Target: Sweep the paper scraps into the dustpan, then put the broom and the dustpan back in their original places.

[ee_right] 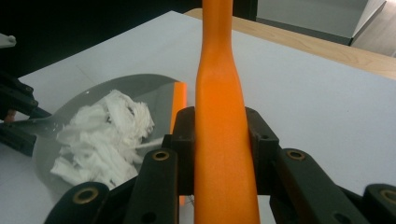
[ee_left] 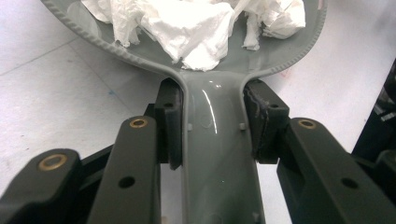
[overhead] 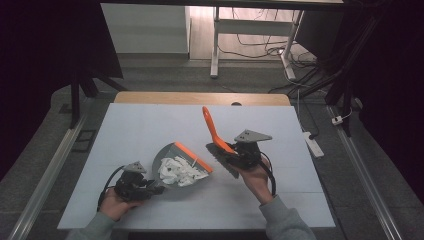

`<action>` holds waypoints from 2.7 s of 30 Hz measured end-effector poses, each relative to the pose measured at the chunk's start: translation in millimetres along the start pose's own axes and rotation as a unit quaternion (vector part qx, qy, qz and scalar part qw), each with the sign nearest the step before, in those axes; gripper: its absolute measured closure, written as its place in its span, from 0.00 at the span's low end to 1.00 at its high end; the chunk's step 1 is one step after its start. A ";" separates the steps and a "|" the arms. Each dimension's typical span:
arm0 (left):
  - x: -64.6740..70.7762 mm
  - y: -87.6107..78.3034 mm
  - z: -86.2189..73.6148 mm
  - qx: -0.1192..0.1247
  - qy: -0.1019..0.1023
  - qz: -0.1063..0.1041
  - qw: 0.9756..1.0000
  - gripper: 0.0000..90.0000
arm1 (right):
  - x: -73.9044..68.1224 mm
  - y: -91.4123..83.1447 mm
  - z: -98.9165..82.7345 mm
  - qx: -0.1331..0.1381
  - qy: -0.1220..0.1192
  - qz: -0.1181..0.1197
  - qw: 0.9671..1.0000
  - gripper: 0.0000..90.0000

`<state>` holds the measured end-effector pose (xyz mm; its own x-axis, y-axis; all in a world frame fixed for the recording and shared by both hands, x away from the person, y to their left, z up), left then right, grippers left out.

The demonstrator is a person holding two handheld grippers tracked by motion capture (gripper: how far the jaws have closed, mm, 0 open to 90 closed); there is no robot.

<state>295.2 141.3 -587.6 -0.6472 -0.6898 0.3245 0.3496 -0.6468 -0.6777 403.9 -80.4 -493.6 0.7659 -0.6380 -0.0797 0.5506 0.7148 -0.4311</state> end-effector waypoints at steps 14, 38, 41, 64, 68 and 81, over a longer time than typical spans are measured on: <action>-9.2 -17.6 2.9 0.050 -0.036 0.026 0.998 0.68 | 8.9 -31.3 -8.9 0.005 0.001 0.003 1.000 0.78; -25.2 -38.7 -12.2 0.106 -0.133 0.117 0.979 0.68 | 18.8 -68.6 -55.1 -0.030 0.040 0.028 0.998 0.78; -29.6 -40.0 -15.5 0.105 -0.147 0.135 0.974 0.68 | 22.4 -71.2 -60.8 -0.035 0.047 0.028 0.998 0.78; -63.5 -26.8 -23.2 0.089 -0.214 0.189 0.954 0.68 | 54.2 -51.1 -94.5 -0.105 0.121 0.005 0.987 0.78; -63.6 -23.8 -22.9 0.085 -0.212 0.191 0.955 0.68 | 64.2 -50.0 -97.7 -0.118 0.115 -0.005 0.986 0.76; -64.8 -20.6 -23.9 0.081 -0.209 0.190 0.956 0.60 | 88.5 -46.3 -110.8 -0.149 0.095 -0.044 0.983 0.58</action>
<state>313.8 207.1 -610.4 -0.1368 -0.9328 0.3336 0.6275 -0.3421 -0.6994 409.3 -201.7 -580.3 0.6283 -0.7556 -0.1853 0.4681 0.5574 -0.6857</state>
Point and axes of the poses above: each handheld gripper's, and its own axes: y roughly forward along the jaws, z roughly out of its top, x roughly to its right, the point moved 10 cm from there along y, roughly forward along the jaws, and after that the axes turned 3 degrees about x, right-handed, at the moved point
